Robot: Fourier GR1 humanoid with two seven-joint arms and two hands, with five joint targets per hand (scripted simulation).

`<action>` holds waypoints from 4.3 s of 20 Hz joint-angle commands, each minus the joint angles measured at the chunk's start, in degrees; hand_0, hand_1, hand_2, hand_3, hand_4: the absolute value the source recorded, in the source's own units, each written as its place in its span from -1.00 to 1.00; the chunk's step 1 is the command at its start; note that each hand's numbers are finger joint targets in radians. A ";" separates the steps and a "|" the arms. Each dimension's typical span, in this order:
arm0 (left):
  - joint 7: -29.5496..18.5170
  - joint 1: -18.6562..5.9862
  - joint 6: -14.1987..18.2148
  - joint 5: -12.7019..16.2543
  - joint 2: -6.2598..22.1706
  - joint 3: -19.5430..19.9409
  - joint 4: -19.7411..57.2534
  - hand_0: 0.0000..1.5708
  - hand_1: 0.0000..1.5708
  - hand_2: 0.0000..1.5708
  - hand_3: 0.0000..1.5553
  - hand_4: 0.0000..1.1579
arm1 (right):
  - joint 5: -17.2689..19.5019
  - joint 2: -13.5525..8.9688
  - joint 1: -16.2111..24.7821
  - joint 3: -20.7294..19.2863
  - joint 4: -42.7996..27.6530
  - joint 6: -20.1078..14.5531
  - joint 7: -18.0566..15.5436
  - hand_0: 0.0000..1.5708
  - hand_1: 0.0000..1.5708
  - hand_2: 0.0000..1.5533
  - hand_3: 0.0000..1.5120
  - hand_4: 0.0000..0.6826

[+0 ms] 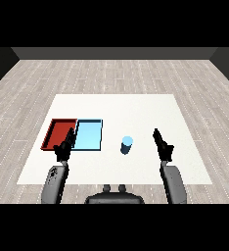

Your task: Pick the blue can and put it in the blue box

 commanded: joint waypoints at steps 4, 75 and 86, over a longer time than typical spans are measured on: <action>-0.02 0.31 -2.03 -1.60 -1.42 0.07 0.97 -1.00 -1.00 -1.00 -1.00 -1.00 | 1.59 1.95 0.81 0.09 -2.72 -1.05 0.57 -1.00 -1.00 -1.00 -1.00 -1.00; -29.26 -0.69 -7.40 6.33 -5.24 4.83 4.22 -1.00 -1.00 -1.00 -1.00 -1.00 | -17.67 6.47 -13.47 7.50 30.06 0.13 -22.56 -1.00 -1.00 -1.00 -1.00 -1.00; -24.49 -0.32 -5.65 7.09 -4.68 5.69 -0.07 -1.00 -1.00 -1.00 -1.00 -1.00 | -23.45 6.47 -19.71 12.92 37.58 -3.55 -25.45 -1.00 -1.00 -1.00 -1.00 -1.00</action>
